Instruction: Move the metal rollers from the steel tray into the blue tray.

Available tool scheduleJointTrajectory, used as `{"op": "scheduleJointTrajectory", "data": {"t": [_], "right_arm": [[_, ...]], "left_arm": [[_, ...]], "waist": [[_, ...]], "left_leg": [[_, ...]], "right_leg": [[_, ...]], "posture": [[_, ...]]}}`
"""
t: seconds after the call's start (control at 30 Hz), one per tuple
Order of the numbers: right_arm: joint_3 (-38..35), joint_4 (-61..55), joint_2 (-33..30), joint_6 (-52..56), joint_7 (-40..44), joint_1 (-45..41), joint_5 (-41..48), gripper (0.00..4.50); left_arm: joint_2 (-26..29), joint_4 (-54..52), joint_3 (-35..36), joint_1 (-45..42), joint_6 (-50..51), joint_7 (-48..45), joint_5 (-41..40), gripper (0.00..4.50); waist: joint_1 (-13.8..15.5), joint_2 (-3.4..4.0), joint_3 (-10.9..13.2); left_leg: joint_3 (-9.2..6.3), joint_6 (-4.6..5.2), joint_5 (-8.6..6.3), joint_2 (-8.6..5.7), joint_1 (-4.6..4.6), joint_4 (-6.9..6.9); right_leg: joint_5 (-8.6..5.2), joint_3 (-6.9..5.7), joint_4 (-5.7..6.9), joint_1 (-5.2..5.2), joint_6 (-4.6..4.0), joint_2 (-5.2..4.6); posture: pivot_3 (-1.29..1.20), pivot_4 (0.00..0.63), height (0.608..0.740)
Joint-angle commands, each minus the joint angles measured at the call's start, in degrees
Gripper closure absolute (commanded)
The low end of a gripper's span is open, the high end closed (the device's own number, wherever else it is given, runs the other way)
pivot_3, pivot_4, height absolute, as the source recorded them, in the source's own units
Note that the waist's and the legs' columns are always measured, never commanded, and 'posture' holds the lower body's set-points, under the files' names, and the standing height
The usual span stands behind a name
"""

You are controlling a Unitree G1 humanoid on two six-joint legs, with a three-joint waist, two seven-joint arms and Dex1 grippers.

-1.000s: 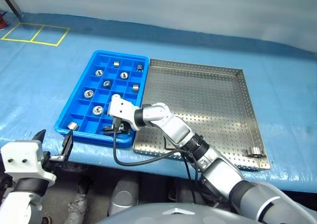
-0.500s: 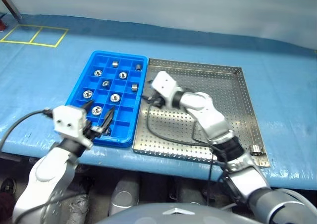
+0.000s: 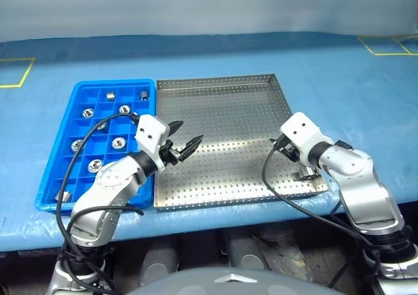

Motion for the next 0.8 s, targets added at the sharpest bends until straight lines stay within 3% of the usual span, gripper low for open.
{"op": "scheduleJointTrajectory", "data": {"t": [0.03,0.17,0.27,0.5,0.8], "right_arm": [[-1.4,-4.3,-6.8,-2.1,2.3,2.4,-2.3,1.41],[0.2,-4.3,-18.8,-10.7,10.5,5.0,-2.9,1.41],[1.5,-2.1,-22.9,-14.7,13.7,3.3,-2.9,1.41],[4.6,2.9,-25.5,-20.7,19.7,-1.5,-3.7,1.41],[6.9,7.1,-26.7,-23.4,25.1,-2.3,-6.2,1.41]], "left_arm": [[-0.3,-0.1,-0.6,-0.9,-1.8,-1.0,0.3,0.91],[-0.8,1.1,-1.1,-1.3,-2.4,-1.6,0.6,0.91],[-1.1,1.9,-1.2,-1.5,-2.9,-1.9,1.0,0.91],[-1.4,1.2,-0.8,0.0,-3.3,-1.3,1.4,0.91],[-1.0,-0.2,-0.2,1.8,-3.4,-0.3,1.4,0.91]], "waist": [[-0.4,0.0,0.0],[-1.1,0.01,0.0],[-2.0,-0.03,0.0],[-2.7,-0.06,0.0],[-1.7,-0.06,0.0]], "left_leg": [[0.04,0.03,-0.01,-0.03,0.0,0.01],[0.27,0.19,-0.03,-0.08,0.02,0.16],[0.34,0.25,-0.04,-0.06,0.04,0.29],[0.52,0.36,-0.03,-0.09,0.07,0.35],[0.58,0.48,-0.1,-0.11,0.05,0.35]], "right_leg": [[-0.04,0.06,-0.01,0.01,0.08,-0.01],[-0.11,0.33,-0.03,0.01,0.22,-0.02],[-0.05,0.4,-0.05,0.05,0.35,0.0],[0.19,0.7,-0.04,0.03,0.71,0.01],[0.33,0.81,-0.06,0.0,0.53,-0.03]], "posture": [[-0.25,0.15,0.74],[-0.26,0.15,0.74],[-0.26,0.15,0.74],[-0.22,0.15,0.74],[-0.19,0.15,0.74]]}}
